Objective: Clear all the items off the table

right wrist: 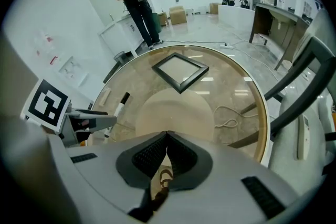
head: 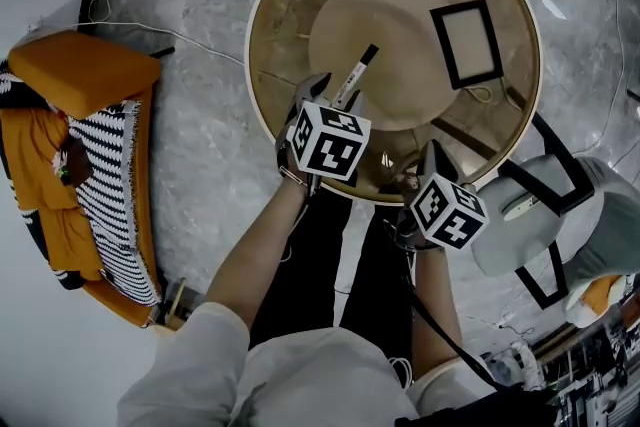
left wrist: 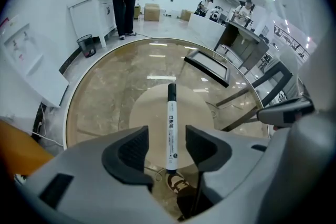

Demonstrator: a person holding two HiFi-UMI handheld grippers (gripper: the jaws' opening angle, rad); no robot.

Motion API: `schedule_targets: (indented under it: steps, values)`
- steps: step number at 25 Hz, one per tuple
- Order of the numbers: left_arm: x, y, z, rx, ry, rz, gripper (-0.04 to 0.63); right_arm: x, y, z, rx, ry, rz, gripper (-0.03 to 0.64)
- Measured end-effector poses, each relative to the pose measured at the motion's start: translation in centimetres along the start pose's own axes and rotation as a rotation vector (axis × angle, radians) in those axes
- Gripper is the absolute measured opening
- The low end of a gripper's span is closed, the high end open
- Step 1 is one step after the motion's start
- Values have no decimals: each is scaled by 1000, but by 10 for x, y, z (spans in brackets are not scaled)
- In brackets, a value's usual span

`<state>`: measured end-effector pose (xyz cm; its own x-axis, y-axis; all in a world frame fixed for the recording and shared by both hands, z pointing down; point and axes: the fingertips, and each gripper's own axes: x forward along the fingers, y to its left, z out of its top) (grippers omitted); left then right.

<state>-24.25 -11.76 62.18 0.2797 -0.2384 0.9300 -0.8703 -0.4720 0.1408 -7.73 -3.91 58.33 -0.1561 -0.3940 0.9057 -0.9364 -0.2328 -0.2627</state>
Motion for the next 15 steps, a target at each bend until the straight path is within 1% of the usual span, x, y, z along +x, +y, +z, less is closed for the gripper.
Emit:
schedule_targets:
  steps: [2,5,7,10,15]
  values:
    - [2,1,-1,0,5,10,186,0,-2,-3,8,1,-4,24]
    - [6,1,-3,-3,17,11,169,-1,-4,-6,17,0,-6,25]
    - [8,-1,-3,9,28,13,157,-2,-6,-5,23,-4,-8,24]
    - [10,-1,-3,30,41,35,131,-3,-10,-4,33,-13,-13,25]
    - [11,2,-4,35,48,65,109,-6,-15,-6,49,-23,-14,25]
